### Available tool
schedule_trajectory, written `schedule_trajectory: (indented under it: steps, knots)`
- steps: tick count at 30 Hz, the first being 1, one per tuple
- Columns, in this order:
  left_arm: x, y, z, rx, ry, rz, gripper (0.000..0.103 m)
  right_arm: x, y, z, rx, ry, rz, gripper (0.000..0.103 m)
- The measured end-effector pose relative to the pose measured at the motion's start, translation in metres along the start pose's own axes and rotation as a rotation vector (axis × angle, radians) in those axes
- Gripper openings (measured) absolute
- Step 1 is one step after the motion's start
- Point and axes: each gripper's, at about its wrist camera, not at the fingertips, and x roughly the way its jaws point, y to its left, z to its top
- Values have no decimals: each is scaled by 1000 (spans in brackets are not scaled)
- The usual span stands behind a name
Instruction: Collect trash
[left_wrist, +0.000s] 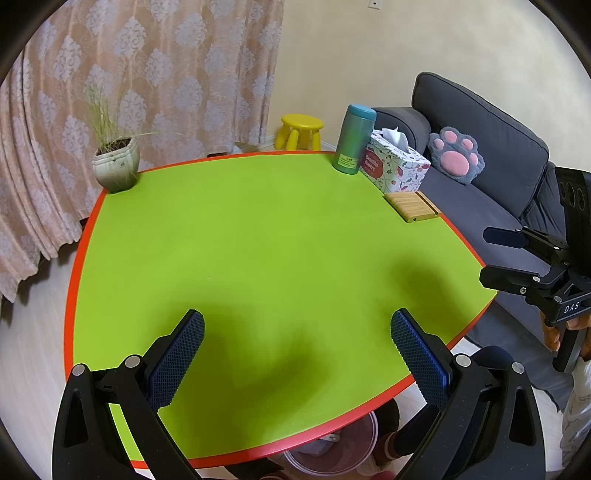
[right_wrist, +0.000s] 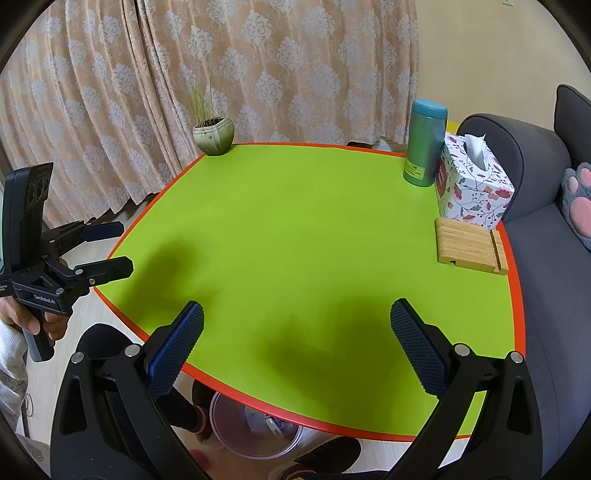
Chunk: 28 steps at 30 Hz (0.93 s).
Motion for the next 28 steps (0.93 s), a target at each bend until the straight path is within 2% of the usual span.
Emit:
schedule_trajectory:
  steps: [28]
  knots:
    - [3,-7,-6,17,4,-5,97,3,-2,-5,4,7,2,99]
